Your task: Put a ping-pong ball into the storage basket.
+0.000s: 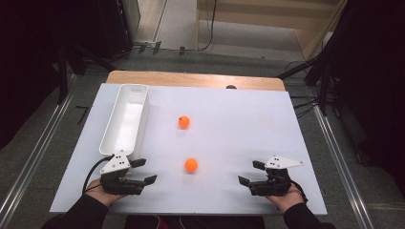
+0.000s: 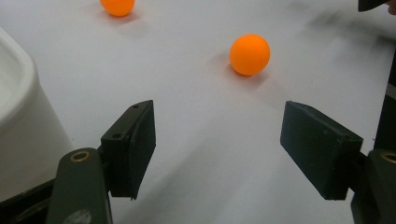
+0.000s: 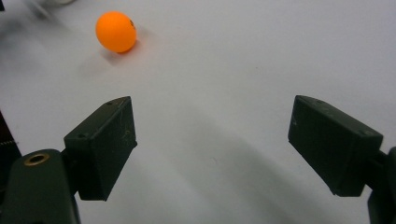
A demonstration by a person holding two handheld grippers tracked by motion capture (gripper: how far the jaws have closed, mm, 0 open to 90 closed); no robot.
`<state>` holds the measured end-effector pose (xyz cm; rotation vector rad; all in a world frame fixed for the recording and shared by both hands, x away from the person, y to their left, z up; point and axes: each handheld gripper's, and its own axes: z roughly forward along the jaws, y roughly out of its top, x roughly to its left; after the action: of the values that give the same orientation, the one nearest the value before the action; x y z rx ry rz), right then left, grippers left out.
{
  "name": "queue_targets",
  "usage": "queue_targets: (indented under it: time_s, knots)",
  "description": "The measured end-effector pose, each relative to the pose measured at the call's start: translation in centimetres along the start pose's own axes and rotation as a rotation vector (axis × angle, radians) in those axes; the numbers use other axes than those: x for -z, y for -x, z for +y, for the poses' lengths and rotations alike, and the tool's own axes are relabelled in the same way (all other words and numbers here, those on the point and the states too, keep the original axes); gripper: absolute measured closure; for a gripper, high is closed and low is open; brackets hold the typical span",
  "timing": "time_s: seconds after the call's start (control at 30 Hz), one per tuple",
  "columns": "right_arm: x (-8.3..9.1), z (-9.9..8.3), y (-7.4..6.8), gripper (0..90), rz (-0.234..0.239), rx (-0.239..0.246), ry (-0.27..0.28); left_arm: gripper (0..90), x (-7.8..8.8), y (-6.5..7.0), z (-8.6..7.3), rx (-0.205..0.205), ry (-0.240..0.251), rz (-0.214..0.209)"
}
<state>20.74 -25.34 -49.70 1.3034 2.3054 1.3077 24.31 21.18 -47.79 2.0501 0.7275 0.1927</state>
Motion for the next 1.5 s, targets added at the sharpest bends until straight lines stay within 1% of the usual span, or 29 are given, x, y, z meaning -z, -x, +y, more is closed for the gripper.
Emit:
queue_targets:
  time_s: [0.07, 0.17, 0.2, 0.27, 0.3, 0.37, 0.47, 0.7, 0.8, 0.83, 0.87, 0.97, 1.03, 1.13, 1.37, 1.47, 1.5]
  knots:
    - [0.18, -0.01, 0.1, 13.6, 0.009, -0.02, 0.012, 27.5, 0.01, 0.0, 0.01, -0.001, 0.0, -0.001]
    - [0.23, -0.03, 0.18, 13.6, 0.007, -0.026, 0.019, 27.5, 0.01, 0.02, 0.02, -0.001, -0.001, -0.001]
    - [0.23, -0.06, 0.26, 13.6, 0.009, -0.036, 0.023, 27.4, -0.01, 0.03, 0.02, -0.003, -0.003, 0.0]
    - [0.22, -0.06, 0.24, 13.6, 0.008, -0.038, 0.02, 27.4, 0.02, 0.01, -0.01, -0.004, -0.003, 0.0]
    - [0.18, -0.03, 0.26, 13.6, 0.007, -0.03, 0.024, 27.4, 0.02, 0.01, -0.01, -0.004, -0.003, 0.0]
    - [0.12, 0.03, 0.13, 13.6, 0.013, -0.035, 0.027, 27.4, 0.18, -0.06, -0.04, -0.005, -0.003, 0.002]
    - [0.06, -0.16, 0.02, 13.6, 0.003, -0.021, 0.009, 27.4, 0.3, -0.08, 0.04, 0.0, 0.009, 0.003]
    - [0.08, -0.33, 0.01, 13.6, -0.006, -0.029, -0.003, 27.4, 0.23, -0.17, 0.11, -0.003, 0.009, 0.007]
    - [0.0, -0.27, 0.16, 13.6, -0.003, -0.031, -0.001, 27.4, 0.23, -0.2, 0.1, -0.007, 0.004, 0.009]
    - [-0.04, -0.18, 0.16, 13.7, -0.003, -0.042, 0.0, 27.4, 0.24, -0.19, 0.09, -0.007, 0.005, 0.011]
    - [-0.11, -0.09, 0.26, 13.6, -0.004, -0.032, 0.01, 27.4, 0.24, -0.19, 0.09, -0.007, 0.005, 0.011]
    - [-0.23, 0.0, 0.27, 13.6, 0.003, -0.034, 0.002, 27.4, 0.24, -0.17, 0.1, -0.004, 0.013, 0.009]
    - [-0.26, -0.04, 0.29, 13.6, -0.001, -0.026, -0.003, 27.4, 0.23, -0.18, 0.12, -0.003, 0.013, 0.006]
    - [-0.22, -0.03, 0.22, 13.6, 0.001, -0.035, -0.003, 27.4, 0.15, -0.2, 0.16, -0.006, 0.01, 0.0]
    - [-0.28, -0.07, 0.2, 13.6, -0.005, -0.018, -0.005, 27.4, 0.11, -0.21, 0.21, -0.003, 0.012, -0.003]
    - [-0.28, -0.04, 0.16, 13.6, -0.012, -0.016, -0.009, 27.4, 0.03, -0.23, 0.27, 0.01, 0.018, -0.015]
    - [-0.28, -0.03, 0.16, 13.6, -0.011, -0.012, -0.009, 27.4, 0.02, -0.24, 0.33, 0.008, 0.018, -0.017]
